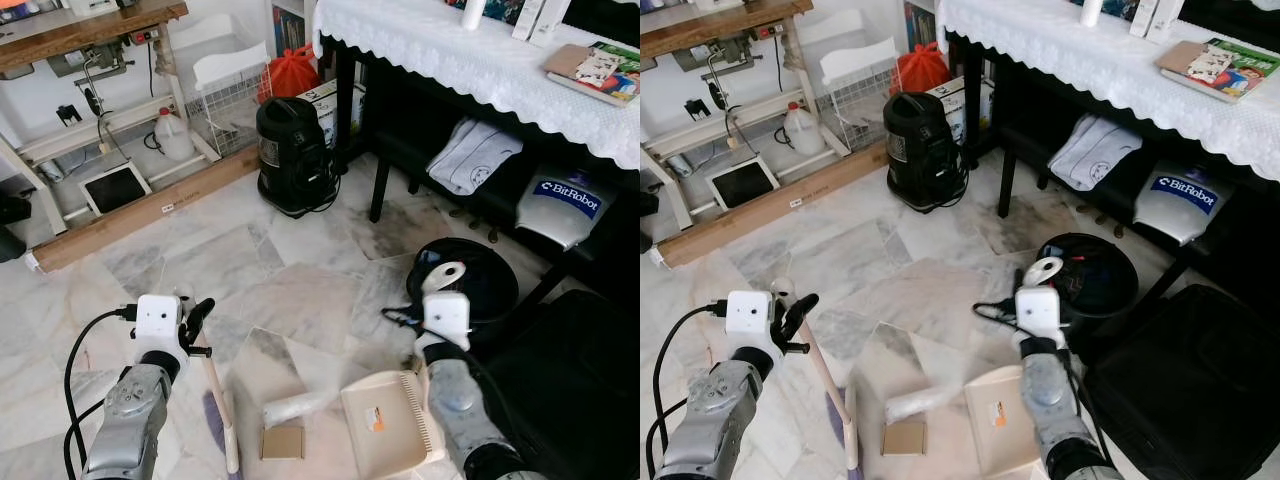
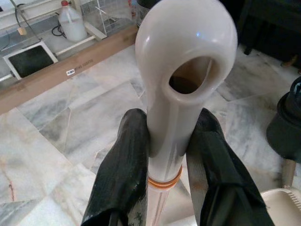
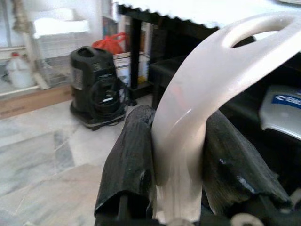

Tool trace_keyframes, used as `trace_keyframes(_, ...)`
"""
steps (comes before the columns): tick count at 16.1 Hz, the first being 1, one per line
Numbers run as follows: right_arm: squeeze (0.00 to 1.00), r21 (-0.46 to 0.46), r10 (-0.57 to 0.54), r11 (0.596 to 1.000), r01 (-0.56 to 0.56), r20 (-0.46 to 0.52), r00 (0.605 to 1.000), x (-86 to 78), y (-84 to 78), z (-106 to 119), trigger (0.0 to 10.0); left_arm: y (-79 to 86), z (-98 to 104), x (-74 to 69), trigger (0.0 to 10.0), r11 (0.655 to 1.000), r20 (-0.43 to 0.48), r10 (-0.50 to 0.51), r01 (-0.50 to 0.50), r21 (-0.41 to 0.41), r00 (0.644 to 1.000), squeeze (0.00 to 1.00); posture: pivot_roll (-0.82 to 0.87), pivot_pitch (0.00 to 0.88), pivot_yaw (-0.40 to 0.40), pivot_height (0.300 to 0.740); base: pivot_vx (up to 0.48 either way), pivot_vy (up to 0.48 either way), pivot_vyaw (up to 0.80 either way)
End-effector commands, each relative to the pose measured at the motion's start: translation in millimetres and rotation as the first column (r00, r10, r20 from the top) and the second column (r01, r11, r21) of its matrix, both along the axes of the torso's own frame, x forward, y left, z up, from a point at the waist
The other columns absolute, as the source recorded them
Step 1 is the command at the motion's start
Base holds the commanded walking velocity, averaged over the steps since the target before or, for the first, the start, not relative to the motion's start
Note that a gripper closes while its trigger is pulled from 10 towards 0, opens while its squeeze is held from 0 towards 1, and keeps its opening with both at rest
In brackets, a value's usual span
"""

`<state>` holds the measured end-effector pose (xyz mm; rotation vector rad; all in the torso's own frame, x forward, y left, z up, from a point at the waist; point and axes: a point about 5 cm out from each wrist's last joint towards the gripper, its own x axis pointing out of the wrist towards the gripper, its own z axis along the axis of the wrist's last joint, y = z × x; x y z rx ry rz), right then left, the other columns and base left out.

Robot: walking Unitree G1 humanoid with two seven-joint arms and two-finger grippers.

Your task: Sweep floor

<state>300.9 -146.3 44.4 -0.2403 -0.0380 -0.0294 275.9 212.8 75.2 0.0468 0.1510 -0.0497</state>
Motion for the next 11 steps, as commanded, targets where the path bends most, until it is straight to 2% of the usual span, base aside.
trace_keyframes(1,0.0,-0.009,0.007,1.0,-0.008,-0.147,0.989,-18.7,1.4,-29,10.0,-2.9,-19,-10.3,10.0,0.999,-0.103,-0.024,0.021,-0.033,0.994,0.0,0.02,0.154,0.033,0.74,0.0,0.0,0.0)
trace_keyframes(6,0.0,0.005,0.02,1.0,-0.019,-0.143,0.99,-20.2,4.9,-30,10.0,-6.0,-33,-15.6,10.0,0.996,-0.222,-0.06,0.042,-0.083,0.973,0.0,0.02,0.157,0.033,0.74,0.0,0.0,0.0)
trace_keyframes(7,0.0,0.007,0.016,1.0,-0.015,-0.139,0.99,-18.3,4.4,-28,10.0,-8.2,-37,-15.9,10.0,0.99,-0.268,-0.076,0.04,-0.138,0.96,0.0,0.02,0.154,0.031,0.74,0.0,0.0,0.0)
trace_keyframes(9,0.0,0.007,0.014,1.0,-0.013,-0.134,0.991,-16.6,4.0,-27,10.0,-10.0,-37,-14.6,10.0,0.982,-0.291,-0.099,0.046,-0.184,0.951,0.0,0.02,0.154,0.031,0.74,0.0,0.0,0.0)
trace_keyframes(11,0.0,0.003,0.018,1.0,-0.018,-0.141,0.99,-15.3,4.0,-27,10.0,-3.5,-34,-6.8,10.0,0.97,-0.303,-0.067,-0.008,-0.241,0.951,0.0,0.01,0.152,0.031,0.74,0.0,0.0,0.0)
